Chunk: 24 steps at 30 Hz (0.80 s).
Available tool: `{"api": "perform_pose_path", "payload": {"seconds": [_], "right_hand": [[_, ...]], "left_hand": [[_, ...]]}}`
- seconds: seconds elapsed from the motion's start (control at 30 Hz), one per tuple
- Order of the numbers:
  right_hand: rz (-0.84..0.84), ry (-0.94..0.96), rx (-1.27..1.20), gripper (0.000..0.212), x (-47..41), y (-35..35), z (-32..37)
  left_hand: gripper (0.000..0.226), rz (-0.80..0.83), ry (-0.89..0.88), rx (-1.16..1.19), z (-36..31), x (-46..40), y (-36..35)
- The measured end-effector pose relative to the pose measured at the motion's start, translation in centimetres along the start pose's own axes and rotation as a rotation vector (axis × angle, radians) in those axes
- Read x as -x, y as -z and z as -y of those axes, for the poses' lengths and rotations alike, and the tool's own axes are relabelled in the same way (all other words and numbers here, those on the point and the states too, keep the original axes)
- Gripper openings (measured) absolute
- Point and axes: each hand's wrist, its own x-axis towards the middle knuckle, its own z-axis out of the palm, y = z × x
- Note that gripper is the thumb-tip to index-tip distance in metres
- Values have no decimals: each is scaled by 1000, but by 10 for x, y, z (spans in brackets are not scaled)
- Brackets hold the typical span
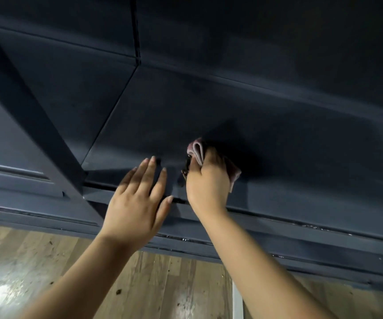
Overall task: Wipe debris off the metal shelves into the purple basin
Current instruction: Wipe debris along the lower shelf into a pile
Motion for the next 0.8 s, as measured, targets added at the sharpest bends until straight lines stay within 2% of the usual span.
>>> {"api": "perform_pose_path", "payload": {"seconds": [0.07, 0.13, 0.2, 0.23, 0.4, 0.47, 0.5, 0.6, 0.67, 0.8], "right_hand": [[24, 25, 3, 6, -2, 0, 4], [239, -61, -34, 15, -6, 5, -1], [471, -188, -197, 25, -8, 12, -17], [508, -235, -291, 28, -11, 16, -23], [440, -389, -379, 36, -47, 20, -40], [518, -438, -343, 41, -61, 12, -42], [563, -447, -364, 37, -67, 8, -40], [709, -503, -648, 22, -74, 4, -19], [783, -469, -784, 26, -72, 5, -10], [879, -438, -742, 19, -64, 11, -7]], "left_hand": [[66, -11, -16, -3, 2, 0, -2], [64, -19, -25, 4, 2, 0, -3], [64, -17, -33, 9, 3, -1, -1], [65, -18, -32, 4, 6, -2, 1], [72, -5, 66, -9, 39, 4, 6], [71, 4, 83, 5, 41, 5, 5], [71, 1, 90, 10, 40, 5, 4], [69, -26, 96, 7, 36, 5, 2], [63, -42, 94, 4, 37, 5, 1], [60, -51, 94, 5, 36, 5, 2]]}}
